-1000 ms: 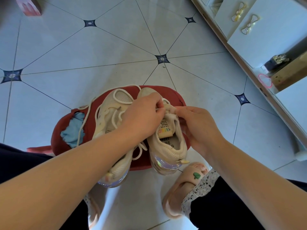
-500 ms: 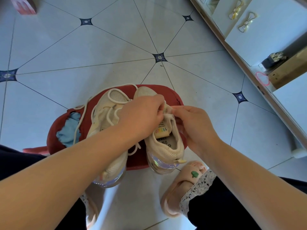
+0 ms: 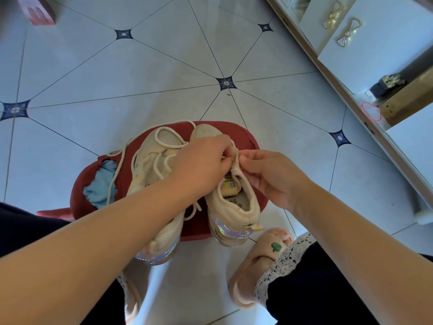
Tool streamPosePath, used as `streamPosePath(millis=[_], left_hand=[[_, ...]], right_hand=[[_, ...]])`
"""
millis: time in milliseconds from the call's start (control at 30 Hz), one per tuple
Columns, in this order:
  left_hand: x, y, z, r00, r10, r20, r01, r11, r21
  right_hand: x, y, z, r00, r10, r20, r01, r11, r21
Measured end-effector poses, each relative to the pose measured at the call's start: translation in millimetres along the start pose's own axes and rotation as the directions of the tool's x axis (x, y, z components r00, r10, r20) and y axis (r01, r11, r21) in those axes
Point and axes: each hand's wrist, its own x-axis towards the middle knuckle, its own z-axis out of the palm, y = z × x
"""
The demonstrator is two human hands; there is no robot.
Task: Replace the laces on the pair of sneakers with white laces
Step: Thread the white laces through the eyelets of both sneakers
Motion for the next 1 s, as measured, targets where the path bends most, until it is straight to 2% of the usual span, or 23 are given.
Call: streamPosePath(millis=[167,300,467,567,667,733,867,900,933,967,1000], left_hand=[[-2.3,2.2,-2.0,1.000,0.008,-0.014,-0.009,1.000,-0.030],[-1.0,1.5,-1.8,0.993,0.045,-0.113,-0.058,0.992,-0.114],[4.5,0.5,0.4,0.999,0.032,-0.011,-0.031,0.999,0.036],[6.3,2.9,-0.6,0.999,0.044,-0.032,-0.040,0.992,0.120],[6.2,2.1,-2.0,0.998,0.049,-0.037,-0.044,0.990,0.134],[5.2,0.4,-2.8,0.998,0.059,-0.029,-0.054,0.988,0.141],[4.6,-1.1,-2.9,0.997,0.070,-0.031,-0.064,0.986,0.151],[4.7,-1.1,-2.5,0.997,0.070,-0.031,-0.064,0.986,0.151],[4.7,-1.5,-2.1,0.997,0.067,-0.030,-0.062,0.987,0.145],[4.7,-2.4,-1.8,0.998,0.061,-0.028,-0.056,0.990,0.132],[4.4,-3.4,-1.5,0.998,0.054,-0.026,-0.050,0.992,0.115]], right_hand=[[3.9,-3.9,3.4,0.999,0.020,-0.046,-0.021,0.999,-0.033],[4.9,-0.9,4.5,0.994,-0.045,-0.104,0.037,0.997,-0.073],[2.4,-1.1,3.6,0.973,-0.155,-0.171,0.121,0.973,-0.195],[1.3,-2.6,4.3,0.935,-0.235,-0.266,0.170,0.954,-0.245],[-0.9,-12.0,3.1,0.912,-0.249,-0.327,0.214,0.967,-0.140],[-3.7,-25.9,-2.7,0.894,-0.235,-0.382,0.283,0.956,0.072],[-8.1,-69.3,-41.1,0.778,-0.281,-0.562,0.522,0.787,0.330],[-9.2,-76.4,-48.0,0.774,-0.263,-0.577,0.503,0.809,0.305],[-9.3,-79.0,-51.3,0.774,-0.276,-0.569,0.446,0.876,0.182],[-8.9,-76.5,-49.9,0.788,-0.322,-0.525,0.348,0.936,-0.053],[-7.0,-68.9,-45.3,0.816,-0.374,-0.441,0.227,0.909,-0.350]])
